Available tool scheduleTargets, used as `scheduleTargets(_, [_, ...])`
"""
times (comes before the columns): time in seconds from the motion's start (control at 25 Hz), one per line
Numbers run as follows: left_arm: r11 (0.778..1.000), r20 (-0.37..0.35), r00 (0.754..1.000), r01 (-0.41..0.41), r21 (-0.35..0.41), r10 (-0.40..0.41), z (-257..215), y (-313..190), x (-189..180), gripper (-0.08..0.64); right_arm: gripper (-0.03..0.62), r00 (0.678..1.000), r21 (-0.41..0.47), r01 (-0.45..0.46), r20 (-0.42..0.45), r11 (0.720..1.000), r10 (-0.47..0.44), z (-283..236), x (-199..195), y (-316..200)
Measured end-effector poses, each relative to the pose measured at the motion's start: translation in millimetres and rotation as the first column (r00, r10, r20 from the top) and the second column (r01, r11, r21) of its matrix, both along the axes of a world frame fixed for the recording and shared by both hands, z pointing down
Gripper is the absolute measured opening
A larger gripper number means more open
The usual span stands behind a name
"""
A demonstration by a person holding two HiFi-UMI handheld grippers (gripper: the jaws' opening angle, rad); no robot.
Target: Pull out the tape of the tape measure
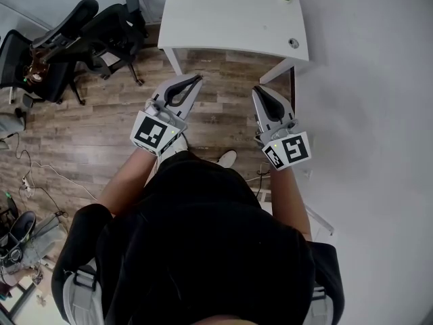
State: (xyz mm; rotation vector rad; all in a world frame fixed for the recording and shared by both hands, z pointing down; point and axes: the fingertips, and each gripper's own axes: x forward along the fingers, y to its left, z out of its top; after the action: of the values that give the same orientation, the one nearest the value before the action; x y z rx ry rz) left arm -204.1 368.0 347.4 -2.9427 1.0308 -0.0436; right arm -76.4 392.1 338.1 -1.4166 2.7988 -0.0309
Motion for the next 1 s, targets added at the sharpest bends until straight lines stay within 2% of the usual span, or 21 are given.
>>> scheduleTargets(0.08, [1.0,0.009,1.0,0.004,-0.008,-0.004,4,0,-1,0.032,0.043,1.0,-0.001,0.005,-0.004,1.0,-0.005,1,0,0])
scheduleTargets(0.2, [1.0,0.009,1.0,0.002,-0.015,-0.002,4,2,0,0.066,0.111,1.0,0.0,0.013,-0.009,1.0,-0.013,1,0,2])
scheduleTargets(0.36, [1.0,0.006,1.0,0.002,-0.009,-0.002,2,2,0,0.222,0.194,0.999,-0.007,0.027,0.022,1.0,-0.027,0,-1,0])
scheduleTargets(0.48, [1.0,0.001,1.0,0.004,-0.008,-0.004,1,4,1,0.29,0.255,0.998,-0.009,0.043,0.04,0.999,-0.042,-1,-2,0])
scheduleTargets(0.56, [1.0,-0.005,1.0,-0.003,-0.017,0.003,5,8,2,0.298,0.273,0.999,-0.001,0.041,0.031,0.999,-0.041,0,0,2])
scheduleTargets(0.72, [1.0,-0.044,0.999,-0.014,0.013,0.015,-5,12,8,0.347,0.322,0.999,0.007,0.03,0.014,1.0,-0.03,0,5,2])
scheduleTargets(0.84, [1.0,-0.037,0.999,-0.014,-0.009,0.014,-2,13,12,0.374,0.353,1.0,0.01,0.019,0.014,1.0,-0.019,-2,11,3])
scheduleTargets(1.0, [0.999,-0.033,0.999,-0.014,-0.039,0.012,7,18,20,0.379,0.357,1.0,0.01,0.018,0.022,1.0,-0.018,-2,19,8])
